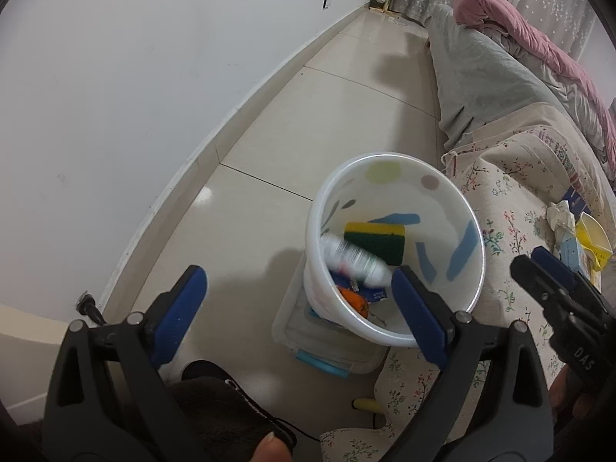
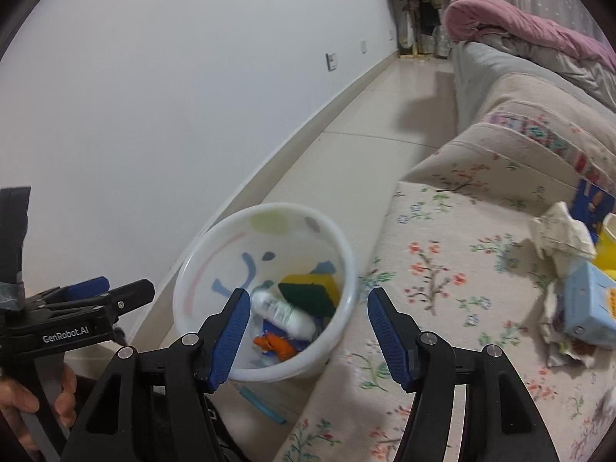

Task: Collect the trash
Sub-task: 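Move both grippers back over the bed toward the remaining trash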

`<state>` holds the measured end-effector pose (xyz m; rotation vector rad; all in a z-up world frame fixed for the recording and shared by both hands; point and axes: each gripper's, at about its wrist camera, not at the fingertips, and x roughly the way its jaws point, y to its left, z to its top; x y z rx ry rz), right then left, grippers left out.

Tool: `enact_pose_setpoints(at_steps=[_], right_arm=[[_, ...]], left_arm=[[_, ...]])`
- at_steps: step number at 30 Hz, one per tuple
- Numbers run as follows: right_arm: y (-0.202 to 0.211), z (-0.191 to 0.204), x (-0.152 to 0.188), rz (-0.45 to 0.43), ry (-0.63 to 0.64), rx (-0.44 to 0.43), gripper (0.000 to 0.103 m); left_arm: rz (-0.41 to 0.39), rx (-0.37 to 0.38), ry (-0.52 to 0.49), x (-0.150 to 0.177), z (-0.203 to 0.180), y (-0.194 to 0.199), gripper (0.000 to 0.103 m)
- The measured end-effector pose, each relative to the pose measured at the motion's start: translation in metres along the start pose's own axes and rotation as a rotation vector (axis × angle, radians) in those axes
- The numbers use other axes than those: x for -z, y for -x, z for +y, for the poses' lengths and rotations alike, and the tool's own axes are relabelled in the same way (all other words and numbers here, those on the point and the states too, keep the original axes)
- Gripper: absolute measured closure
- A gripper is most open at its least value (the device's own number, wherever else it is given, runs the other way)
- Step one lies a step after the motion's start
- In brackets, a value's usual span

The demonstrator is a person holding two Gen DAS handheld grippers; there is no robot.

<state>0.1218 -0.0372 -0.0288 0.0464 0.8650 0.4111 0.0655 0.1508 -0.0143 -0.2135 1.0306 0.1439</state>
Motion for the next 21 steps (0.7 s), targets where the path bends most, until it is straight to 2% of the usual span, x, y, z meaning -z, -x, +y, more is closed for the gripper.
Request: enact_pose_setpoints(at_steps=[12,21], right_arm=[[0.044,-0.028,0.009,-0.060,-0.048,0.120,0.035],[0.079,-0.069,0.029,-0.098,-0.113,0.211,0.031]], left_arm=[[-0.005,0.030,-0.051,0.003,-0.028,0.003,0.006],[0.001,0.075,-0.109,0.006,-0.063,0.005,0.006]])
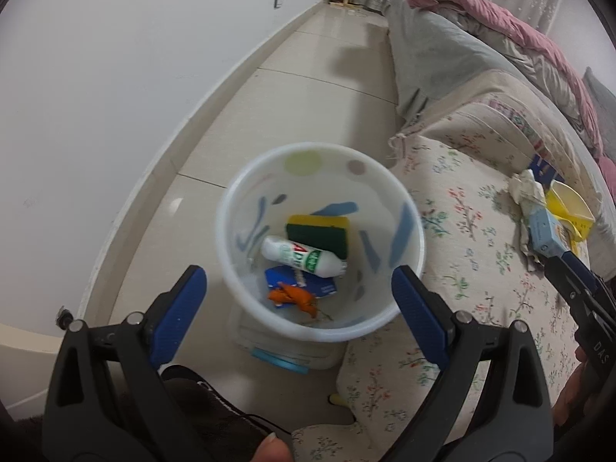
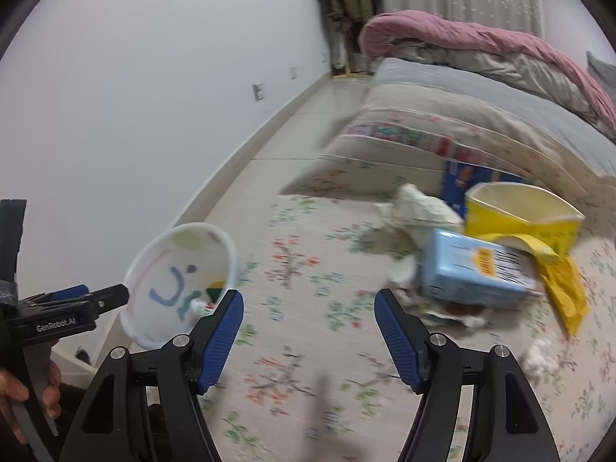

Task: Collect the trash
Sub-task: 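Move both grippers back over the bed toward the remaining trash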

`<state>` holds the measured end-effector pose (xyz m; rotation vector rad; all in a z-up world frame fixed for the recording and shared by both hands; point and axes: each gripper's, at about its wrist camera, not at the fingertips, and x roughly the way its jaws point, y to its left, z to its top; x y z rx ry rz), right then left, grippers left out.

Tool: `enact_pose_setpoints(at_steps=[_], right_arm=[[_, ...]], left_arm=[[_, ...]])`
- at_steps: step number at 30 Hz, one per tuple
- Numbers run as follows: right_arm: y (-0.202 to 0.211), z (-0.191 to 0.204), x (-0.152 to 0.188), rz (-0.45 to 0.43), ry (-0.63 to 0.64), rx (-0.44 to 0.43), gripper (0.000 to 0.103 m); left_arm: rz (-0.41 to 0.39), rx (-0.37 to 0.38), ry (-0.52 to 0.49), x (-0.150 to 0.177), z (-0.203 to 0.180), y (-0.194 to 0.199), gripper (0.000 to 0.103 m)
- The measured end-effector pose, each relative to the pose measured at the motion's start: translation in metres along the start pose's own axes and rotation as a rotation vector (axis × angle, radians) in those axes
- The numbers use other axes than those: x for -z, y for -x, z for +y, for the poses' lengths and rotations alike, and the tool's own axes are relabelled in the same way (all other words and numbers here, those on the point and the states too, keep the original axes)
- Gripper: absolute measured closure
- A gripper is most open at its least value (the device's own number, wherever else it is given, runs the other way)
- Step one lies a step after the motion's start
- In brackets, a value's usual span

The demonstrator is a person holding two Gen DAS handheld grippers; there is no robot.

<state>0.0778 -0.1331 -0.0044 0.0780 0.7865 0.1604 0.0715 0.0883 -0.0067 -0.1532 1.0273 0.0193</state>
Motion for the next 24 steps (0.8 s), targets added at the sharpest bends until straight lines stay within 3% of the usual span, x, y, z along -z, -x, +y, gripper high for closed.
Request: enact_pose_setpoints(at_steps=[12,24], right_arm=[[0.023,-0.081,0.019,-0.020,-0.132,0.145,0.029],[0.035,-0.146,0.045,-0.005,-0.262,0.210,0.029]], left_arm=[[0.010,0.033,-0.087,0.004,-0.052,-0.002,0.006],[0.032,0.060,-0.155,0.007,-0.098,-0.011,0.006]])
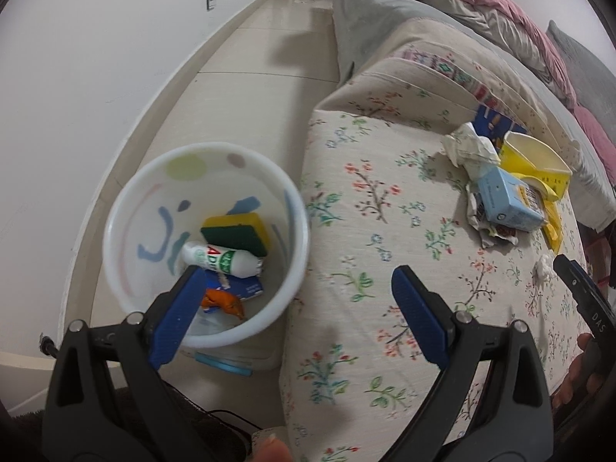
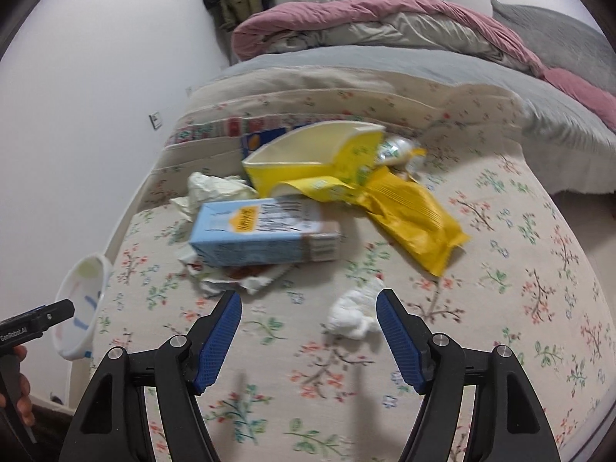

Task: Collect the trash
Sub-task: 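Move both grippers back over the bed toward the remaining trash, then grasp the white crumpled tissue with the right gripper while the left gripper grasps the light blue milk carton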

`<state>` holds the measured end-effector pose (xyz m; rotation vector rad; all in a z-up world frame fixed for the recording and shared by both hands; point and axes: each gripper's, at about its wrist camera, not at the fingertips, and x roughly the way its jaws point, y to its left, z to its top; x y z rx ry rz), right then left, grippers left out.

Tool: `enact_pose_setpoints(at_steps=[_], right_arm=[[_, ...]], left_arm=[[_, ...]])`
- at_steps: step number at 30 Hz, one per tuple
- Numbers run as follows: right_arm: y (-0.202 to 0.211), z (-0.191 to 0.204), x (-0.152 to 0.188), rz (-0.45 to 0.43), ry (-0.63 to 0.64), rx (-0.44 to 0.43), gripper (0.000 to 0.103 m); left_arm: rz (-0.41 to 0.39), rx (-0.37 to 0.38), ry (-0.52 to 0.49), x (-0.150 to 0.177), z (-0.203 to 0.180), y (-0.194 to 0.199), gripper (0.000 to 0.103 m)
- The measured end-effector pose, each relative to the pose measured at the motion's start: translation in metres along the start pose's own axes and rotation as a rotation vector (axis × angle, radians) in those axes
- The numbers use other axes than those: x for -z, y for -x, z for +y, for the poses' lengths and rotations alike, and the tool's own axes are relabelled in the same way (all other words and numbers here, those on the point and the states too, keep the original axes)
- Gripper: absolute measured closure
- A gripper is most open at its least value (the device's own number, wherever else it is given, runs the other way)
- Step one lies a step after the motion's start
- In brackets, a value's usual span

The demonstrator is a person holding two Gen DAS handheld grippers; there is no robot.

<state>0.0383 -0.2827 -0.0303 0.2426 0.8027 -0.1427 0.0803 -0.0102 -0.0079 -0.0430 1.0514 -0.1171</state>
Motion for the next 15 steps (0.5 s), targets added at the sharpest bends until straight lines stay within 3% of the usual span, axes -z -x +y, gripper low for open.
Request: enact_pose_setpoints(at_steps=[15], right_arm=[[-0.022,-0.035,0.011,0.054,-0.069,0.016,0.030]], left_arm=[[0.030,0.029,-0.059,-0.003,-0.038,-0.017,0.006]])
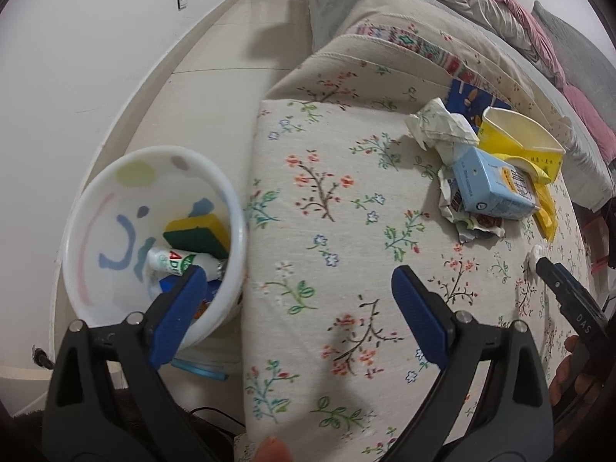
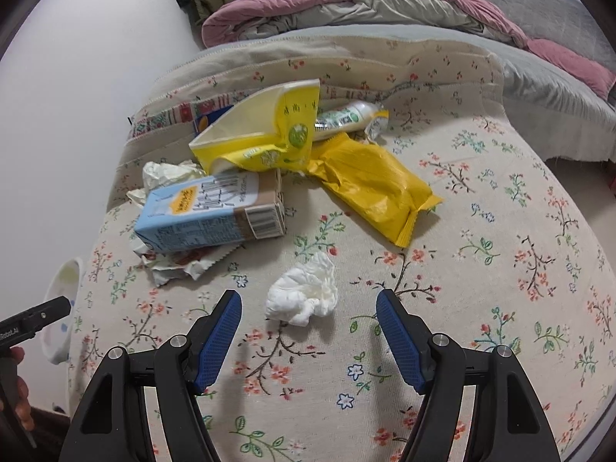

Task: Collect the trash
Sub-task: 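Grasp the white crumpled tissue with the right gripper while the left gripper grasps the light blue milk carton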

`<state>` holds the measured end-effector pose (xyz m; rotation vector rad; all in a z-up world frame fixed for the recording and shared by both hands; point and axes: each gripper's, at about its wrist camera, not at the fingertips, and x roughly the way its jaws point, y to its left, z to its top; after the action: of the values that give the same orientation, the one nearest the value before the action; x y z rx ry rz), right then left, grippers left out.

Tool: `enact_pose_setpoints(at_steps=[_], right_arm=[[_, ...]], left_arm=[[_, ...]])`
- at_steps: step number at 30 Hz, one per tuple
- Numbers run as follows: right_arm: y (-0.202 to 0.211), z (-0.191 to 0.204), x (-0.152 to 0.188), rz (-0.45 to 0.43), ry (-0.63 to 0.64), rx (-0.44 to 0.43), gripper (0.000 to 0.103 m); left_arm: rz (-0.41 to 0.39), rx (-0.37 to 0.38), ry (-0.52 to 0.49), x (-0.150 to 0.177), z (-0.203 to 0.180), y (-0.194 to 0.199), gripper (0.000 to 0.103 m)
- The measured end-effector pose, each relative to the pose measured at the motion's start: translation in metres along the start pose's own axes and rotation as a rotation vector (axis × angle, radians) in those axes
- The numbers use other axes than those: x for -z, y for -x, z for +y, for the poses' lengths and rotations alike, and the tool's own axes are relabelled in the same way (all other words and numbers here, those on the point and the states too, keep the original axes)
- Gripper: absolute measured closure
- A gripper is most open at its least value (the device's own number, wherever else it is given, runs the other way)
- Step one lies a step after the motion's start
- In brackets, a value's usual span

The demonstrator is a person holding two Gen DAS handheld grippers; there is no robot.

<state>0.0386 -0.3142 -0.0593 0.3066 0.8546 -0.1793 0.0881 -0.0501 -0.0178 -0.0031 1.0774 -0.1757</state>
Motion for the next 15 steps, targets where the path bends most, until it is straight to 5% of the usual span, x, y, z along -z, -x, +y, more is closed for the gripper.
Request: enact_pose_setpoints(at_steps=[3,8,15], right_arm=[[-0.006,0.001,0.002,0.011,0.007,0.007,0.039],[-0.014,0.003,0.003,0.021,0.022,0.034,0.076],[-0.006,-0.008,-0.005,-0.011,-0.007,0.081,0.080]], left_arm=[[0.005,0.006,-0.007,-0.001,-0.004,-0.004,0.006],[0.005,0.030,-0.025,-0.004,-0.013,-0.008,0.006],[-0.045,0.156,-0.149,-0.021,-0.049,-0.007,0.006]])
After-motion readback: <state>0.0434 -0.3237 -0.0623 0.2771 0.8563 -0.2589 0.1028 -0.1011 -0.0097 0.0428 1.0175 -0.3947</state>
